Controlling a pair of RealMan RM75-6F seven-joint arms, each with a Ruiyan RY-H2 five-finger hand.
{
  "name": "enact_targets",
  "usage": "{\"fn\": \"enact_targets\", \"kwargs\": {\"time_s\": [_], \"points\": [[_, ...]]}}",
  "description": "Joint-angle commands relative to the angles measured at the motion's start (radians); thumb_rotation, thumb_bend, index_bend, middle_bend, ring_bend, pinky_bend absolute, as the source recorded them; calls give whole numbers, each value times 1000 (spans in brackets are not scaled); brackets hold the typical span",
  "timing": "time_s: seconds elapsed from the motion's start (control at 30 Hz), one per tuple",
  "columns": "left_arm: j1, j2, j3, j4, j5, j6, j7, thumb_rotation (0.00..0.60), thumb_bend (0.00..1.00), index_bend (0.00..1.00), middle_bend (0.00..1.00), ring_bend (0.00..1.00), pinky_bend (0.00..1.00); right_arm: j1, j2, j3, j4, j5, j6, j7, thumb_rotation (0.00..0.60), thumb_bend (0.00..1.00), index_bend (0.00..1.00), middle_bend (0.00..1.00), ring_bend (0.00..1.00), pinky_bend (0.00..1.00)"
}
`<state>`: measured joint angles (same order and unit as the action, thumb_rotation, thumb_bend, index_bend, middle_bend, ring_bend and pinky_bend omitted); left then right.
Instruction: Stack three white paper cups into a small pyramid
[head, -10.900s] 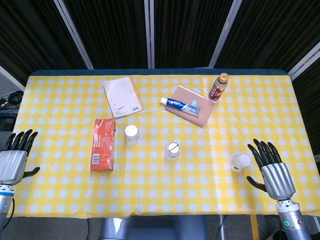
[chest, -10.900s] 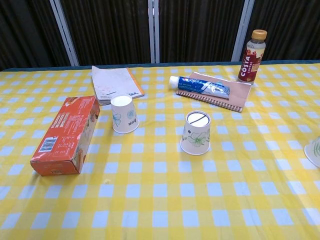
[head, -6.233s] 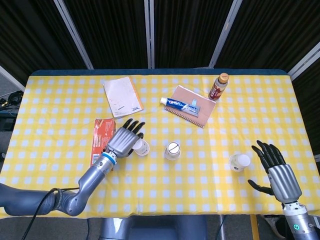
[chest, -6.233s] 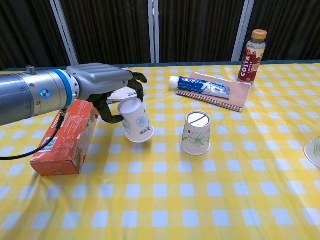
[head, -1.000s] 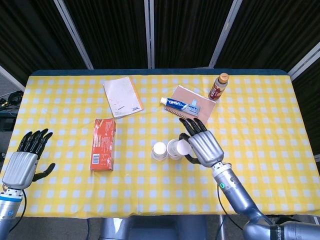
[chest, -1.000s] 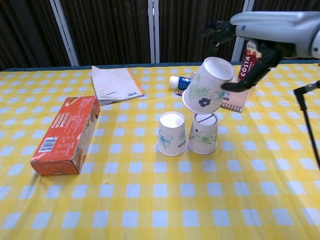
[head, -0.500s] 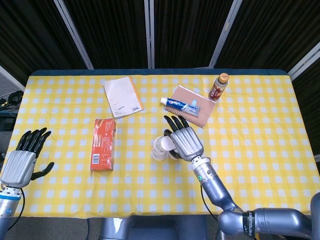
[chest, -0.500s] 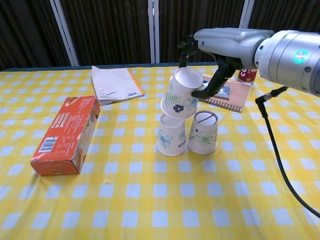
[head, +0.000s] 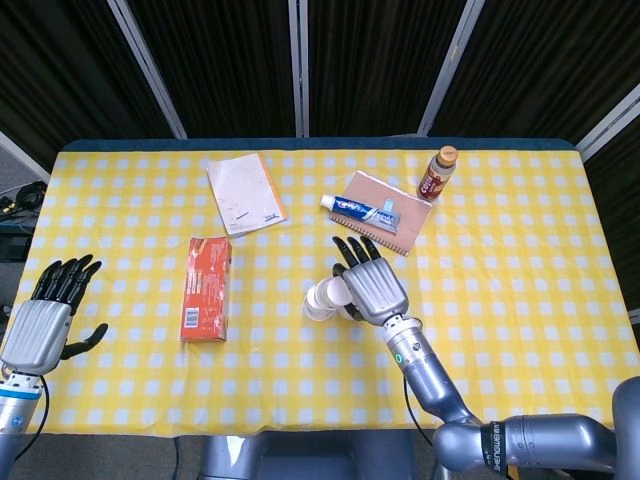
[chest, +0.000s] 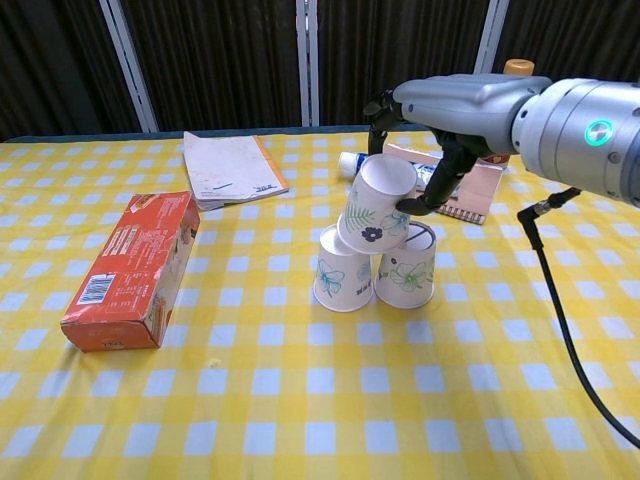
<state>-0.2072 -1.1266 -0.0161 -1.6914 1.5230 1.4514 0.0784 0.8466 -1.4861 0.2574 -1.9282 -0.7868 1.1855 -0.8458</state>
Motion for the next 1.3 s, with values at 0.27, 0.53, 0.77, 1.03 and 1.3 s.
{"fn": "enact_targets", "kwargs": {"time_s": [0.27,0.53,0.77,1.03,1.3], "points": [[2,0,-4,1,0,-5,1,600,305,0,0,0,0,11,-6,-21,5,-5,8,4,600,190,293,0,0,0],[6,2,-9,0,0,-4,0,600,305,0,0,0,0,14,2,-36,-12,-17,36,-8,600,165,179,0,0,0],[13,5,-12,1,2,7,-5,600,304,0,0,0,0,-32,62,-74,-80,-87,105,2,600,162,143,0,0,0],[20,1,-17,10,-7,7,5,600,147,0,0,0,0,-263,254,-248,-64,-431,263,280,600,152,96,0,0,0],[19,-16,-16,27,-21,-11,61,600,120,0,0,0,0,-467,294,-344,194,-594,403,642,600,145,11,0,0,0]]}}
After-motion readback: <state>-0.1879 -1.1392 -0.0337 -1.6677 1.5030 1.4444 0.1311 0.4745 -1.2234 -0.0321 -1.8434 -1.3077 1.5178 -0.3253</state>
